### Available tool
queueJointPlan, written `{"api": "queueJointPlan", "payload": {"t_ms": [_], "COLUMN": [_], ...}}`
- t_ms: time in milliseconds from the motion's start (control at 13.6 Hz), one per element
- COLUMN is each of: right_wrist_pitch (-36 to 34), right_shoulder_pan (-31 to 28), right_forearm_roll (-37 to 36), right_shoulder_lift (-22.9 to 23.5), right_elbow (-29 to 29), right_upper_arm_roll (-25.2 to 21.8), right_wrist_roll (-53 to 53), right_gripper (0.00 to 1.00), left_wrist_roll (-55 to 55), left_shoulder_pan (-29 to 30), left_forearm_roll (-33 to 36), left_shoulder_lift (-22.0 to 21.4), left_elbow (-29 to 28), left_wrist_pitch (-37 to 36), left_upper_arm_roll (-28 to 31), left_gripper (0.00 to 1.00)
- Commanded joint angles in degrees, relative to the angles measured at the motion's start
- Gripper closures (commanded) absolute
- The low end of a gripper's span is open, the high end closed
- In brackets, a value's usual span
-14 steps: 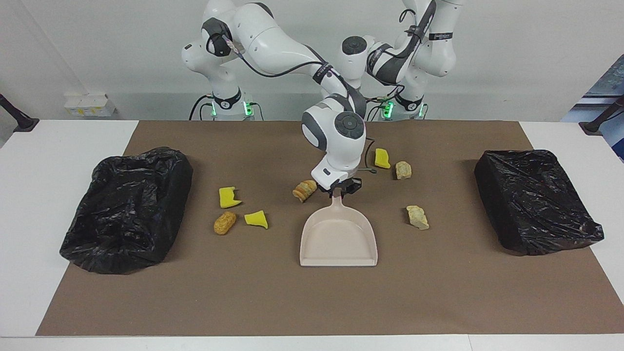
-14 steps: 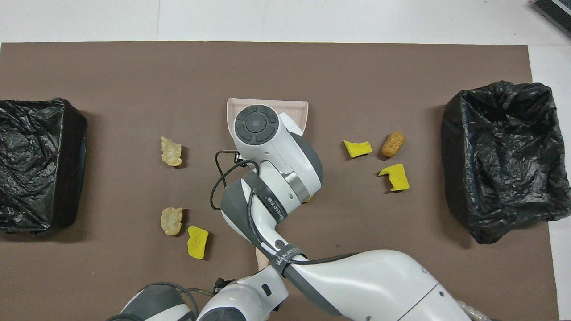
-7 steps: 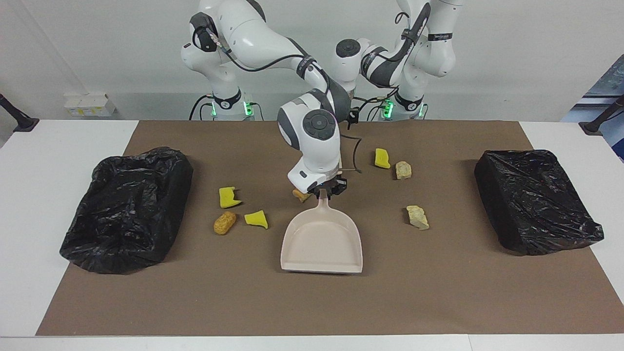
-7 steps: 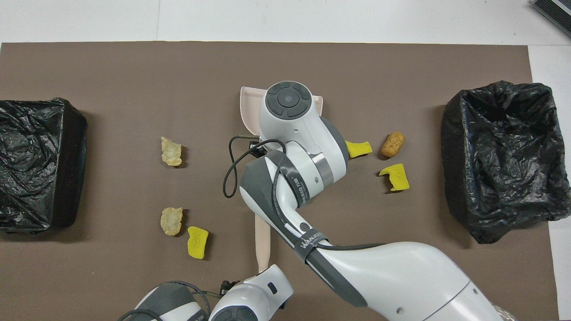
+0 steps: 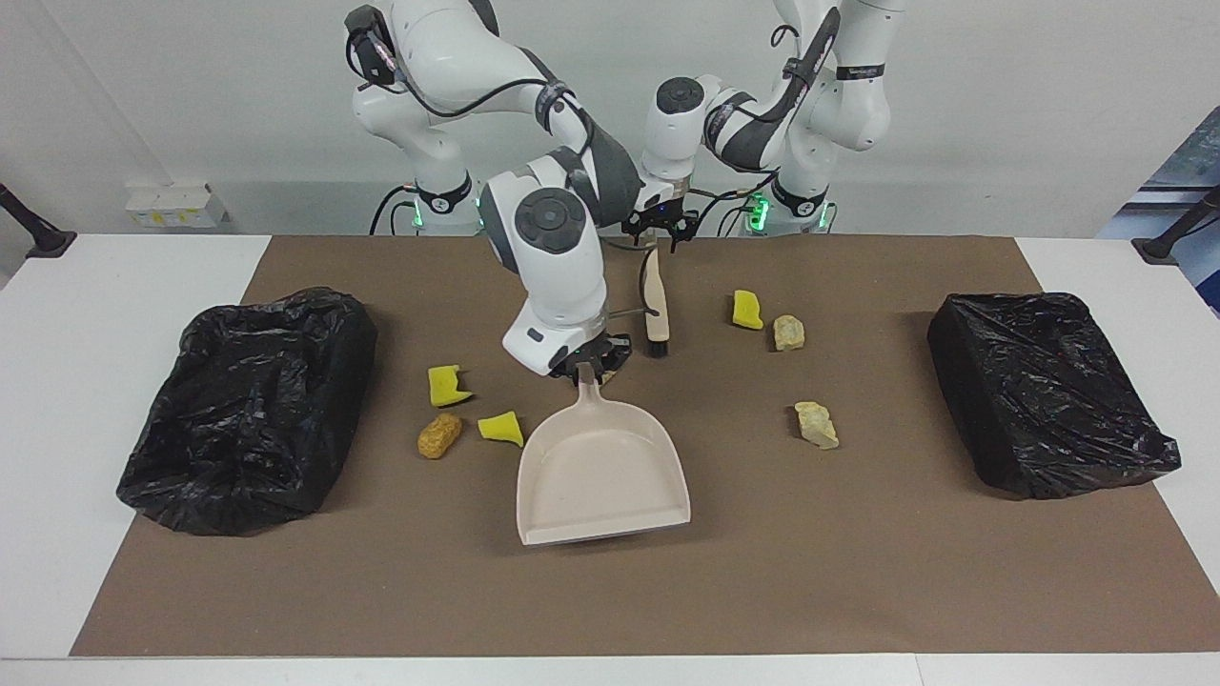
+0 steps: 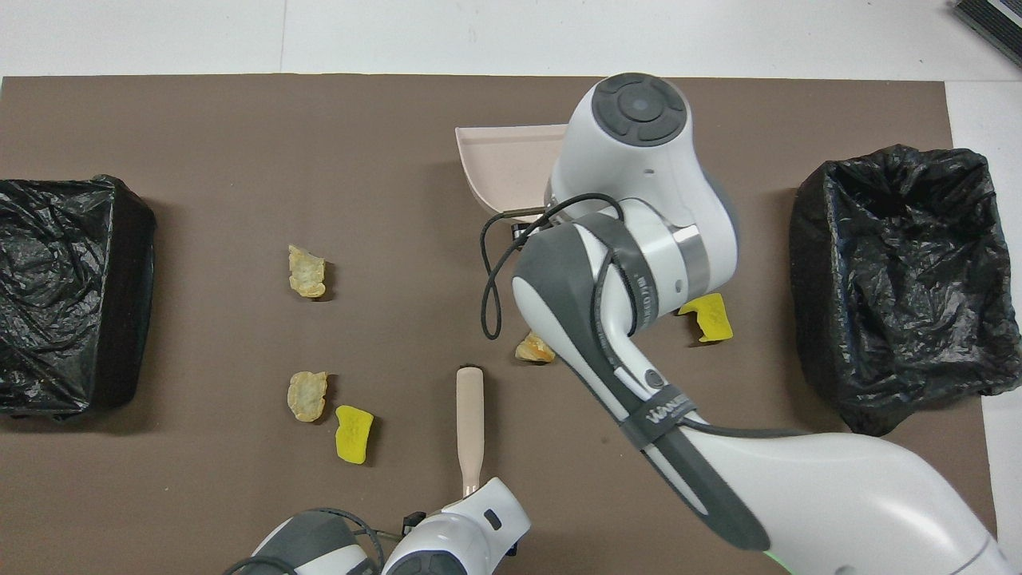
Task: Sweep and dump trash in bin
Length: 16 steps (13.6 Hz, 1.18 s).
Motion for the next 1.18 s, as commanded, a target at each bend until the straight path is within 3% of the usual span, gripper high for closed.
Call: {"api": "queueJointPlan", "payload": {"t_ms": [0,221,515,662,883,1104], "right_wrist_pitch": [-0.2,-0.2,0.8,0.9,1.4,7.2], "right_shoulder_pan": [-0.5,-0.3,0.6,1.8,4.4,8.8], "right_forearm_roll": [0.9,0.1,-6.6,-8.0,-8.5,-8.2], "right_shoulder_lift": [-2.3,-3.0,-5.3,-6.1,-7.2,-7.8], "right_elbow": [-3.7,-5.1,-9.6,-10.9,-12.3,-15.7], "right_upper_arm_roll": [0.7,0.5,0.7,0.8,1.1,1.6], "right_wrist_roll": [-13.3,-22.4,-42.6,-45.5,-48.8,-48.4], "right_gripper": [1.00,1.00,1.00,1.00,1.00,1.00], "left_wrist_roll": [-0.2,0.5,3.5,4.5,4.4,4.0], "left_shoulder_pan": [0.3,5.0,15.3,20.5,26.5,30.7], "left_forearm_roll": [-0.9,-0.4,2.3,5.3,8.6,10.4], "left_shoulder_lift": [0.9,1.0,-1.2,-3.8,-4.3,-5.1], "left_elbow": [1.6,6.7,9.8,10.0,9.6,8.6], "left_wrist_pitch": [-2.6,-10.2,-18.4,-22.0,-24.7,-25.8], "left_upper_arm_roll": [0.8,0.8,0.9,0.9,0.9,0.9], "left_gripper": [1.00,1.00,1.00,1.00,1.00,1.00]}}
